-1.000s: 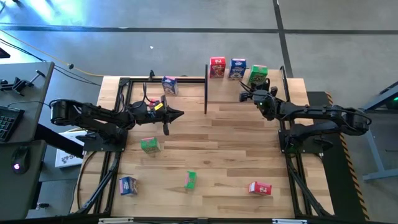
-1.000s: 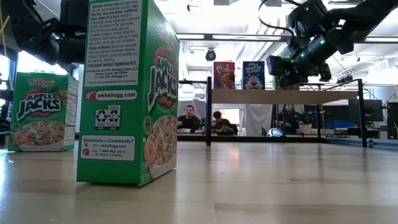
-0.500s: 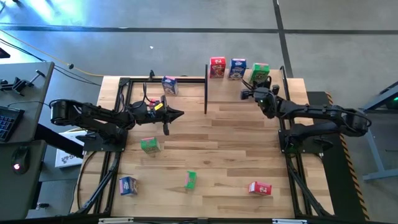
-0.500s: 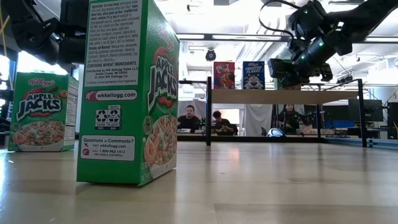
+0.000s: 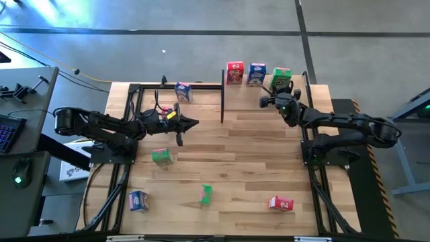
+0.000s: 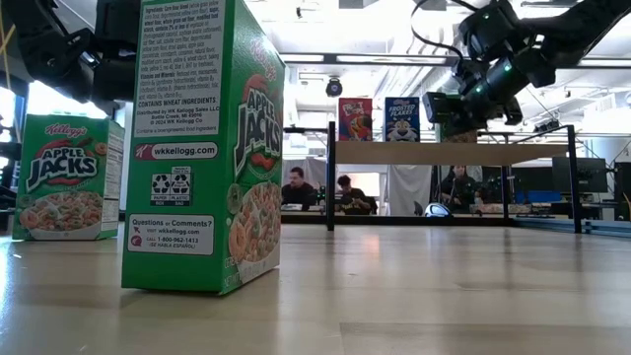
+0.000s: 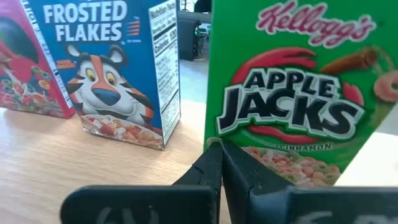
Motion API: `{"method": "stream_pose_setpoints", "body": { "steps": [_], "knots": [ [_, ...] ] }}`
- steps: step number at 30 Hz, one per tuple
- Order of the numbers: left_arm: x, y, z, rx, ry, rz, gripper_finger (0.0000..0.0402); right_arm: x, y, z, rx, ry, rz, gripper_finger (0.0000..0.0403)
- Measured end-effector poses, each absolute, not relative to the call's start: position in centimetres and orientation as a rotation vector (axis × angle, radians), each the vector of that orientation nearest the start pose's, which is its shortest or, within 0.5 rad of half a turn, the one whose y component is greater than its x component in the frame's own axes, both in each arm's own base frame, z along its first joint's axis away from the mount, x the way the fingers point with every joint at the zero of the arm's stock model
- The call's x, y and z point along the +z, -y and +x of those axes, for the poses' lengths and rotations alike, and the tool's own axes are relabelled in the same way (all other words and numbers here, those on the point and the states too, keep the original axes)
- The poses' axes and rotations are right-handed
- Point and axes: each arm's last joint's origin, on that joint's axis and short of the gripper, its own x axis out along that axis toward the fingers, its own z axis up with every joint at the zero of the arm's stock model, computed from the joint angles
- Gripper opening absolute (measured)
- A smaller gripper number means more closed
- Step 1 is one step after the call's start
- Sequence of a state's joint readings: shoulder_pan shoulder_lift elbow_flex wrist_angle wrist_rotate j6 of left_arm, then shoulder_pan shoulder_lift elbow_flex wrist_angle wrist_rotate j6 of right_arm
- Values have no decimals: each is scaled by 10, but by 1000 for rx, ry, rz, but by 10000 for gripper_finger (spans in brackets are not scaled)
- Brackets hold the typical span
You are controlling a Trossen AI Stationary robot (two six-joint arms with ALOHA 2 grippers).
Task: Stack cereal on shelf
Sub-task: Adjust the green cereal box next to the blue cereal box
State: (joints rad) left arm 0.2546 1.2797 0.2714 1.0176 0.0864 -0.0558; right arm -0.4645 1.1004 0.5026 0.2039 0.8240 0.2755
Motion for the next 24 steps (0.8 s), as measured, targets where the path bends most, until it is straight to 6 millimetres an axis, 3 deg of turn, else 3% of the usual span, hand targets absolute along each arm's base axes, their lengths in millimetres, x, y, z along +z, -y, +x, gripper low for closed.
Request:
{"method": "stream_pose_setpoints", "body": {
  "steps": [18,24],
  "knots": [
    [182,-54,216,176,15,-48,0,217,115,187,-1203,-319,74,0],
    [182,-55,215,216,17,-46,0,227,109,184,-1179,-290,41,0]
  ]
}}
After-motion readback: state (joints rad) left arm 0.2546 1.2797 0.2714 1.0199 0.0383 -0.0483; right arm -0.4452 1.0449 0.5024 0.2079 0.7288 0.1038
